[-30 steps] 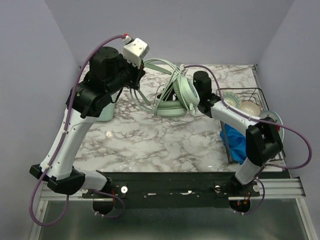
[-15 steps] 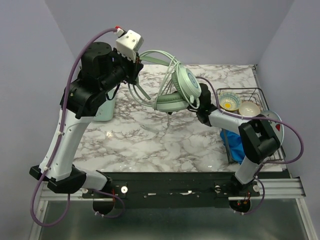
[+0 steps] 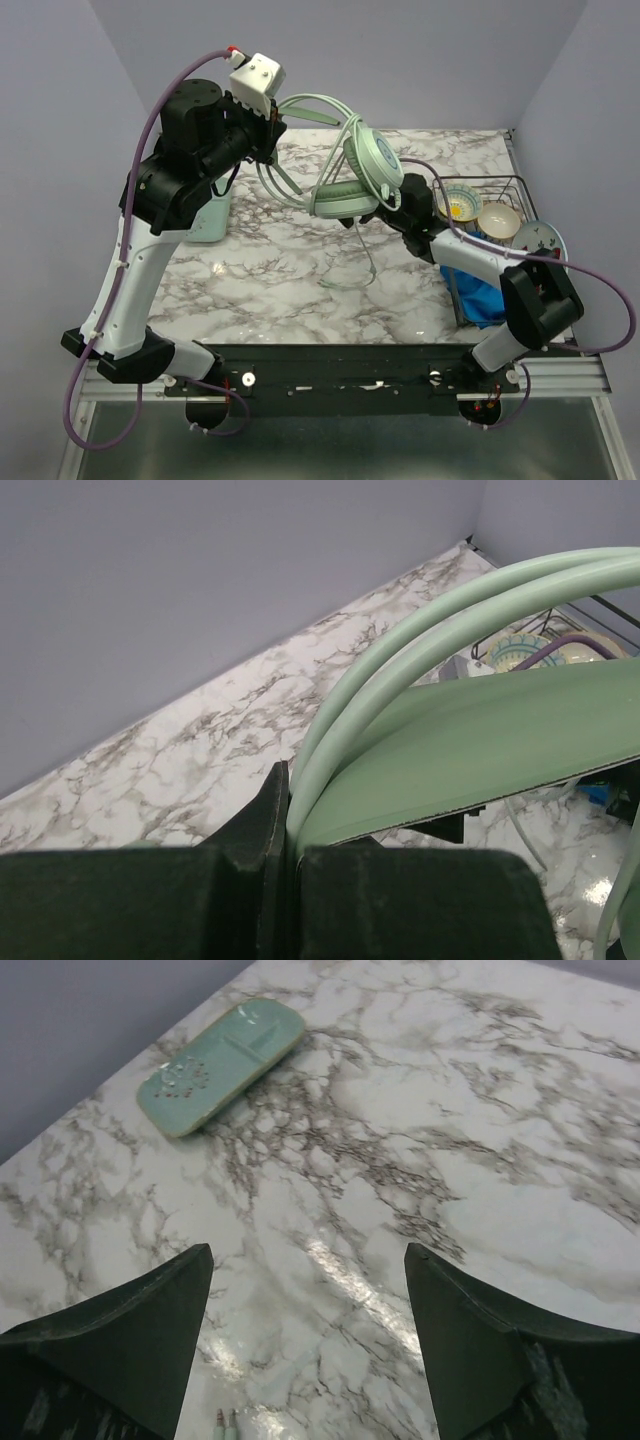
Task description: Wrap the headphones
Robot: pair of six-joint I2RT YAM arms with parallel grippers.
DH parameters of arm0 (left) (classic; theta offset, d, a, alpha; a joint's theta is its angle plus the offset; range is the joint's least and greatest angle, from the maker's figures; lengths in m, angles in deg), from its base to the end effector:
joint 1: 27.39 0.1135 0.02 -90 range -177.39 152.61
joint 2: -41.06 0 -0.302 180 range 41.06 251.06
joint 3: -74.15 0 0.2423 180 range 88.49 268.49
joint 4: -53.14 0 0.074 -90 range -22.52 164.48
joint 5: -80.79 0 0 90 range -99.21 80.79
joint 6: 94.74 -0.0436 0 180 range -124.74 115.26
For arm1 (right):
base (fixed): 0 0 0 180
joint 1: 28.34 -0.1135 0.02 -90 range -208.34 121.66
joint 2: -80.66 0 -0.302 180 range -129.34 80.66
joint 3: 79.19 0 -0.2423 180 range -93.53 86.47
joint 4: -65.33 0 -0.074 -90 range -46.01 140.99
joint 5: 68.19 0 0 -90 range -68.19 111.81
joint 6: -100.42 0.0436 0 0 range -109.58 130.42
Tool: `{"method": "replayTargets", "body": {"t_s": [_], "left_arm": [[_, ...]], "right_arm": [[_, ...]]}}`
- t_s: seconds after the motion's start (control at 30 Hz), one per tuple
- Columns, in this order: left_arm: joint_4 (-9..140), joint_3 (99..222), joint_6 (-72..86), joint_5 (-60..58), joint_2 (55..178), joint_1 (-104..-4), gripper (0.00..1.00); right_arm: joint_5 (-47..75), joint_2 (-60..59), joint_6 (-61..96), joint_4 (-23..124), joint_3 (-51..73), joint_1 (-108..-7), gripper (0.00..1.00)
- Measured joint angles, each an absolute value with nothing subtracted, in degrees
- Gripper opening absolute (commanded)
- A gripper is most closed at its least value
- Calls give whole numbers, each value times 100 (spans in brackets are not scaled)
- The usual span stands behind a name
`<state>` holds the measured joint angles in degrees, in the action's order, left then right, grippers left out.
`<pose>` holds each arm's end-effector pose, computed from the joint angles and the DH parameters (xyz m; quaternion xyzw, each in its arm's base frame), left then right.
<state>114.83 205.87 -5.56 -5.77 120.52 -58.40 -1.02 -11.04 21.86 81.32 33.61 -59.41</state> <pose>0.1949 -0.1202 0.5828 0.2277 0.7279 -0.1904 0.6180 0.3017 0.2015 0.2980 -0.2539 0.7097 0.3717 0.5419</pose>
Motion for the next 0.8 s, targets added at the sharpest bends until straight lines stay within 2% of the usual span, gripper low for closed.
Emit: {"method": "replayTargets", "body": {"t_s": [0.2, 0.37, 0.63, 0.8], "left_arm": [[11483, 20587, -556, -667, 12052, -5824, 0], [11483, 20587, -556, -737, 12052, -5820, 0], [11477, 20587, -550, -815, 12096, -5820, 0], [11477, 20587, -546, -920, 12209, -5820, 0]], "right_arm": [[1365, -265, 1845, 7013, 3564, -5868, 88], [1994, 211, 1589, 6385, 3606, -5858, 90], [1813, 1031, 879, 6025, 3958, -5858, 92], [1555, 1553, 632, 6036, 4174, -5858, 89]]}}
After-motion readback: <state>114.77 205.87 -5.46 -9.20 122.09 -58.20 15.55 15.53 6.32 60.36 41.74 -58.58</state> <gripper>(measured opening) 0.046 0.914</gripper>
